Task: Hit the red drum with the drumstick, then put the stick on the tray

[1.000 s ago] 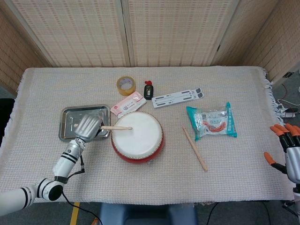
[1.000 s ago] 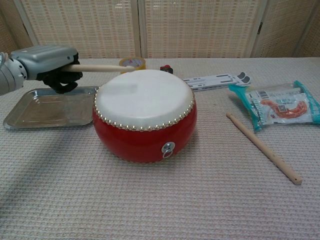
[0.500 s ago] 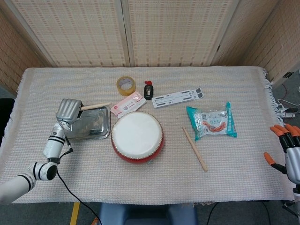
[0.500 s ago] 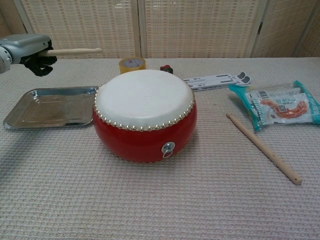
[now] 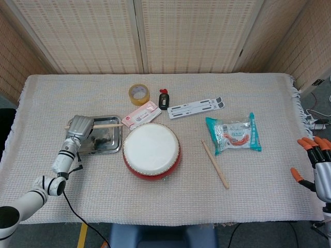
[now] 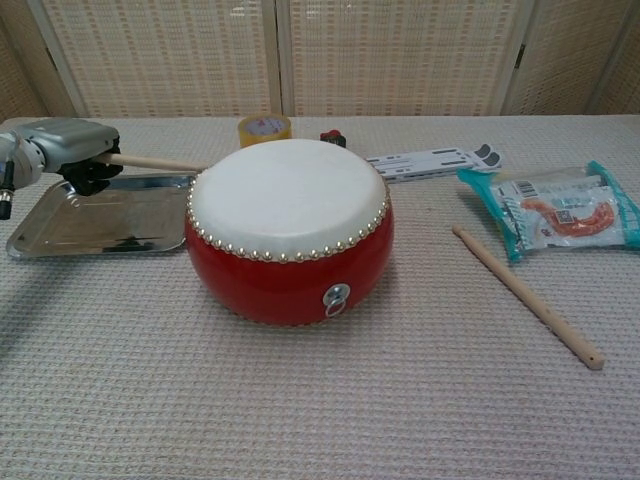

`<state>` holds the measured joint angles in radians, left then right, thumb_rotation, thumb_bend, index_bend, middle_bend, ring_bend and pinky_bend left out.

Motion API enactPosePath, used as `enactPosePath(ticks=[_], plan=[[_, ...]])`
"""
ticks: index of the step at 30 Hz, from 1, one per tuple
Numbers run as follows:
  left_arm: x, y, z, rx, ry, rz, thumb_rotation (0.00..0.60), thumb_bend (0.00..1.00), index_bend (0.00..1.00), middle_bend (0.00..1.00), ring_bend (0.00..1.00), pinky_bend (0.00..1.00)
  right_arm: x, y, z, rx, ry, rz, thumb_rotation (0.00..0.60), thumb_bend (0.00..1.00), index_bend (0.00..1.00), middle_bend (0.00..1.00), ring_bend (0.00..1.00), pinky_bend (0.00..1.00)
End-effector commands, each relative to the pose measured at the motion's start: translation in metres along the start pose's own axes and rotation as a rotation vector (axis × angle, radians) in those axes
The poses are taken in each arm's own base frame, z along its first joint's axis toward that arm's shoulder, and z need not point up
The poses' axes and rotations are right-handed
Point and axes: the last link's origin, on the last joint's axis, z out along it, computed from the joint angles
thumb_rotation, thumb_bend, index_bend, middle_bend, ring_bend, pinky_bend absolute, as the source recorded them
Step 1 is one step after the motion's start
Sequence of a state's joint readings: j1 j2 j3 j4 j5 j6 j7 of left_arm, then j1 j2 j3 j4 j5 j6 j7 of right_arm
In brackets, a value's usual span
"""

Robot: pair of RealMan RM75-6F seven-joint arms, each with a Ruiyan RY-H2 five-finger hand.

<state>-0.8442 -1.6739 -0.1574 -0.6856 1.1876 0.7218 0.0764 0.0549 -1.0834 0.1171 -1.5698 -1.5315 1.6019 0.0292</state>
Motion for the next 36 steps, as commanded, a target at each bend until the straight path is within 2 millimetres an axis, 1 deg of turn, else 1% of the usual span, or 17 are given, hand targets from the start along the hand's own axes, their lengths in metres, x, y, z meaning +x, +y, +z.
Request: enactPosePath(ticks=[1,4,6,7,9,10,12,13,15,16,18,22,24,28,33,36], plan=[[-0.005,0.002,0.005,0.008,-0.034,-0.011,0.6,0.73,0.88,0.94,0.85,0.93,0.0,0.0,-0.001,-0.004,0.0,-0.001,0.6,0.24,0.18,0.17,0.06,0.12],[-0.007,0.002,0.006,0.014,-0.044,-0.005,0.6,0.68,0.75,0.78,0.71,0.83,0.0,0.0,-0.001,-0.006,0.0,-0.003,0.6,0.24,0.18,0.17,0.06,0.12],[-0.006,0.003,0.007,0.02,-0.038,-0.004,0.6,0.65,0.63,0.65,0.59,0.76,0.0,0.0,0.0,-0.004,0.0,-0.004,0.6,0.24,0.18,0.17,0.06,0.12],[-0.006,0.003,0.007,0.024,-0.038,-0.01,0.6,0.63,0.58,0.6,0.55,0.74,0.0,0.0,0.0,-0.004,0.0,-0.004,0.6,0.24,0.18,0.17,0.06,0.12],[-0.006,0.003,0.007,0.03,-0.042,-0.021,0.6,0.61,0.44,0.47,0.43,0.66,0.0,0.0,0.0,-0.005,-0.001,-0.003,0.6,0.24,0.18,0.17,0.06,0.12],[-0.005,0.003,0.007,0.033,-0.042,-0.021,0.6,0.6,0.4,0.44,0.4,0.64,0.0,0.0,0.0,-0.005,-0.001,-0.003,0.6,0.24,0.18,0.17,0.06,0.12],[-0.004,0.002,0.008,0.041,-0.038,-0.025,0.6,0.56,0.26,0.33,0.31,0.56,0.0,0.0,0.0,-0.005,-0.001,-0.004,0.6,0.24,0.18,0.17,0.06,0.12],[-0.003,0.001,0.008,0.046,-0.036,-0.029,0.6,0.55,0.23,0.31,0.29,0.54,0.0,0.0,0.0,-0.006,0.0,-0.004,0.6,0.24,0.18,0.17,0.06,0.12],[-0.001,0.001,0.008,0.054,-0.03,-0.039,0.6,0.52,0.11,0.22,0.21,0.47,0.001,0.0,0.0,-0.007,0.002,-0.005,0.6,0.24,0.18,0.17,0.06,0.12],[-0.001,0.0,0.008,0.056,-0.029,-0.044,0.6,0.51,0.08,0.2,0.19,0.45,0.001,0.0,0.0,-0.008,0.002,-0.005,0.6,0.24,0.18,0.17,0.06,0.12],[0.001,0.0,0.007,0.06,-0.019,-0.051,0.6,0.47,0.01,0.12,0.12,0.37,0.001,0.0,0.0,-0.008,0.003,-0.005,0.6,0.24,0.18,0.17,0.06,0.12],[0.004,0.0,0.005,0.059,-0.006,-0.045,0.6,0.41,0.0,0.01,0.01,0.21,0.001,0.001,0.0,-0.006,0.004,-0.004,0.6,0.24,0.18,0.17,0.07,0.12],[0.007,0.0,0.004,0.054,0.001,-0.036,0.6,0.39,0.0,0.0,0.0,0.16,0.001,0.001,0.0,-0.006,0.004,-0.003,0.6,0.24,0.18,0.17,0.06,0.12],[0.011,0.003,0.002,0.041,0.002,-0.035,0.6,0.33,0.0,0.0,0.0,0.11,0.001,0.001,0.0,-0.005,0.004,-0.001,0.6,0.24,0.18,0.17,0.06,0.12],[0.014,0.006,0.003,0.042,-0.004,-0.026,0.6,0.26,0.0,0.0,0.0,0.06,0.001,0.002,-0.001,-0.007,0.007,0.001,0.6,0.24,0.18,0.17,0.06,0.12],[0.015,0.008,0.003,0.048,-0.012,-0.042,0.6,0.25,0.0,0.0,0.0,0.05,0.002,0.003,-0.002,-0.009,0.01,0.001,0.6,0.24,0.18,0.17,0.06,0.12]])
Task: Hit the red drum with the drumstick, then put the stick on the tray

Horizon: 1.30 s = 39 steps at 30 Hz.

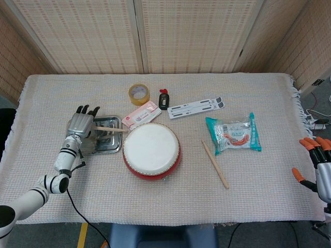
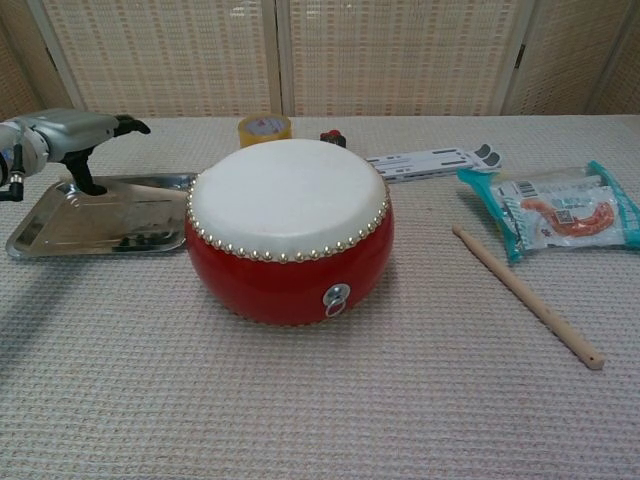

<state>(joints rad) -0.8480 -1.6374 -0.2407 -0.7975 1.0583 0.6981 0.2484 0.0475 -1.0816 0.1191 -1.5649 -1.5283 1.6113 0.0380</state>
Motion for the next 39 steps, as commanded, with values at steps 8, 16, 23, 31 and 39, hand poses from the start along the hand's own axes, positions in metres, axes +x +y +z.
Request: enactPosePath(ticks=[8,16,23,31,39], plan=[[0.007,-0.002,-0.003,0.016,0.005,-0.028,0.6,0.24,0.0,0.0,0.0,0.05,0.001,0.001,-0.001,-0.001,0.003,0.003,0.6,0.24,0.18,0.17,0.07,0.12],[0.025,-0.023,-0.026,0.059,0.133,-0.217,0.6,0.32,0.01,0.03,0.0,0.07,0.003,0.004,-0.001,-0.003,-0.007,0.003,0.6,0.24,0.18,0.17,0.06,0.12],[0.03,-0.048,-0.075,0.072,0.18,-0.306,0.6,0.36,0.12,0.1,0.04,0.1,0.0,0.005,0.003,-0.001,-0.066,0.041,0.6,0.24,0.18,0.17,0.06,0.12],[0.014,-0.067,-0.15,0.162,0.2,-0.397,0.6,0.36,0.18,0.13,0.05,0.11,-0.013,0.01,0.011,0.02,-0.149,0.098,0.6,0.24,0.18,0.17,0.06,0.12],[-0.003,-0.062,-0.217,0.175,0.193,-0.308,0.6,0.36,0.18,0.14,0.05,0.09,-0.028,0.003,0.009,0.052,-0.206,0.136,0.6,0.24,0.18,0.16,0.02,0.07]])
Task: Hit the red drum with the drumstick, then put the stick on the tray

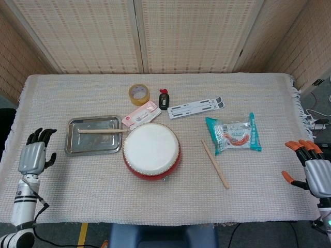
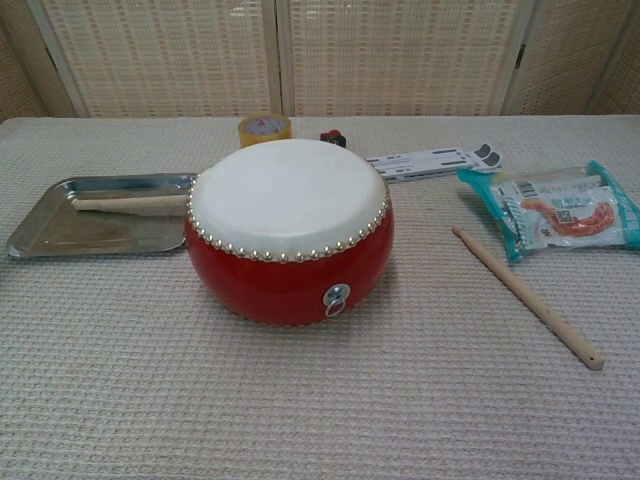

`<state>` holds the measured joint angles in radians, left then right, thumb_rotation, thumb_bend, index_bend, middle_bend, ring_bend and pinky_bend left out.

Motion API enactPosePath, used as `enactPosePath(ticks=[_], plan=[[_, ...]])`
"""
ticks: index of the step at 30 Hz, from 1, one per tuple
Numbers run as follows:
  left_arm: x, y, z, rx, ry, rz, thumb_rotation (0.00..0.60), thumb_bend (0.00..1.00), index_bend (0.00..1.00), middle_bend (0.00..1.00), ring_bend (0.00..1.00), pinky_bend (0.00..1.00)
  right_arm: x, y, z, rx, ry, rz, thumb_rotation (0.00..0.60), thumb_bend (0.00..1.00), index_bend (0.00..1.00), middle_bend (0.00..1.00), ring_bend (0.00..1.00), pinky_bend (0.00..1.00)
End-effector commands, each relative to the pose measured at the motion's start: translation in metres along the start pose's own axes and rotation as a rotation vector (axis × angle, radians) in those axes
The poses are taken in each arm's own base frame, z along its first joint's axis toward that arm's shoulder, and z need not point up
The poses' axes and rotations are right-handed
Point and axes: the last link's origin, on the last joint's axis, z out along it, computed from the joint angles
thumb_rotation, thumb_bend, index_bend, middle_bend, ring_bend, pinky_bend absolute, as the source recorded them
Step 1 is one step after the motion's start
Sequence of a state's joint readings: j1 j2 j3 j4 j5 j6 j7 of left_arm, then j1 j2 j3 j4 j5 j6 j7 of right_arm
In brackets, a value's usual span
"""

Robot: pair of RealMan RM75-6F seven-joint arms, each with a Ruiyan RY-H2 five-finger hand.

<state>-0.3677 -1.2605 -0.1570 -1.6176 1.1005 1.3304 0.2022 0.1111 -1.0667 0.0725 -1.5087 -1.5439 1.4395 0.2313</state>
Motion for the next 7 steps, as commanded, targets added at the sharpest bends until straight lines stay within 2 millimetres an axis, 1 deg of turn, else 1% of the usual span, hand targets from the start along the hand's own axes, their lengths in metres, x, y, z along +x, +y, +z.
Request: enactPosePath(ticks=[1,3,7], plan=[[0.0,-0.004,-0.032,-0.02,0.019,0.044,0.6,0.36,0.17,0.13,0.05,0.09,-0.006,-0.002,-0.001,0.01,-0.023,0.02,0.6,0.24,0.18,0.16,0.01,0.06],[-0.001,-0.006,-0.043,-0.033,0.048,0.079,0.6,0.36,0.17,0.13,0.05,0.09,-0.009,-0.005,-0.002,0.013,-0.042,0.052,0.6,0.24,0.18,0.15,0.0,0.05],[-0.001,-0.008,-0.059,-0.059,0.087,0.119,0.6,0.36,0.16,0.12,0.05,0.08,-0.009,-0.006,-0.003,0.016,-0.04,0.072,0.6,0.24,0.18,0.15,0.0,0.05]])
